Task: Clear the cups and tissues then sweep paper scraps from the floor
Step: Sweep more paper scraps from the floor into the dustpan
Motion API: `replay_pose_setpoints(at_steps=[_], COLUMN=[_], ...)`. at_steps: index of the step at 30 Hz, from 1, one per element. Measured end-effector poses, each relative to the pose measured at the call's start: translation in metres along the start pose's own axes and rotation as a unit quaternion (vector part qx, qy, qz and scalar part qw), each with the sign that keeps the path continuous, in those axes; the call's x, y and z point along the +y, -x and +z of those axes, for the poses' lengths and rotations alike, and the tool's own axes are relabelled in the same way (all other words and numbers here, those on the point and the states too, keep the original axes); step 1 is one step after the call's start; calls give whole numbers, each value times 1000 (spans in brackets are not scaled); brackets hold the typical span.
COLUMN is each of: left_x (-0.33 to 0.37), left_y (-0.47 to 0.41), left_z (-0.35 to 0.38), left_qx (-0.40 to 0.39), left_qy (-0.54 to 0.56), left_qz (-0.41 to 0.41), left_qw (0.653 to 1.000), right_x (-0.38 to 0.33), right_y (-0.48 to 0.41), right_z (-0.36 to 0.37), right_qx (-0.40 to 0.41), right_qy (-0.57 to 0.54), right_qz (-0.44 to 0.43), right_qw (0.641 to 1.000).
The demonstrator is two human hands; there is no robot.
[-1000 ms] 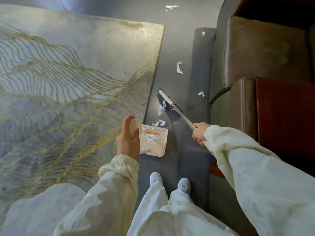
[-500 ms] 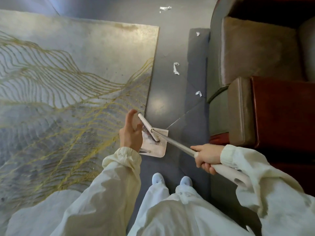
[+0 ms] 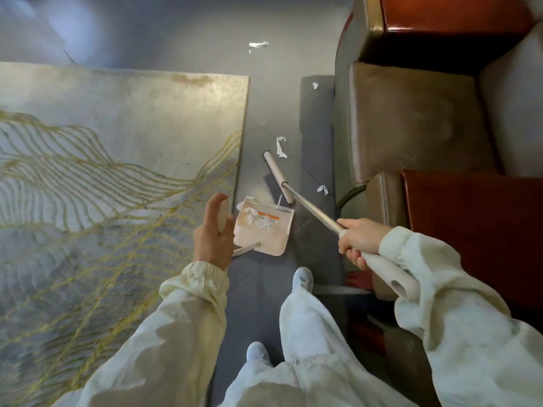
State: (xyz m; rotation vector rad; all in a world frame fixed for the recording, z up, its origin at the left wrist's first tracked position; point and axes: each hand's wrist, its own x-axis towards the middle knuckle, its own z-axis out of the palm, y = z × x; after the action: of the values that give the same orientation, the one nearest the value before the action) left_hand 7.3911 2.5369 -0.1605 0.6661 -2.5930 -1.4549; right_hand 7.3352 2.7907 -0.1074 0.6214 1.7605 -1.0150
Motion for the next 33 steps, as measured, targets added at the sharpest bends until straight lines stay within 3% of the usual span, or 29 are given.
replay_pose_setpoints(at_steps=[8,15,20,23,25,27,33], left_x=[42,34,22,22,22,23,20], left_y=[-69,-79,-79,-79,-81,-84,-100], left_z=[54,63,60,56,51,45,32], left_qx=[-17,-22,-38,-44,-47,-47,-32], left_qy=[-49,-54,-66,-61,-54,-54,-37], left_qz=[25,-7,-11,-10,-15,-21,-29], left_qw=[998,998,997,997,997,997,998], right_x=[-50,-37,-25,-29,-41,-55,-87], right_y=[-57,-102,-111,-100,-91,-81,-69], right_z=[-72,-80,-49,-33,-35,-40,-38], right_qx=[81,124,39,-15,-46,-62,-18], right_qy=[67,230,142,-21,-145,-198,-76], right_qz=[-24,8,55,82,93,85,3], right_qw=[994,965,988,996,984,974,997])
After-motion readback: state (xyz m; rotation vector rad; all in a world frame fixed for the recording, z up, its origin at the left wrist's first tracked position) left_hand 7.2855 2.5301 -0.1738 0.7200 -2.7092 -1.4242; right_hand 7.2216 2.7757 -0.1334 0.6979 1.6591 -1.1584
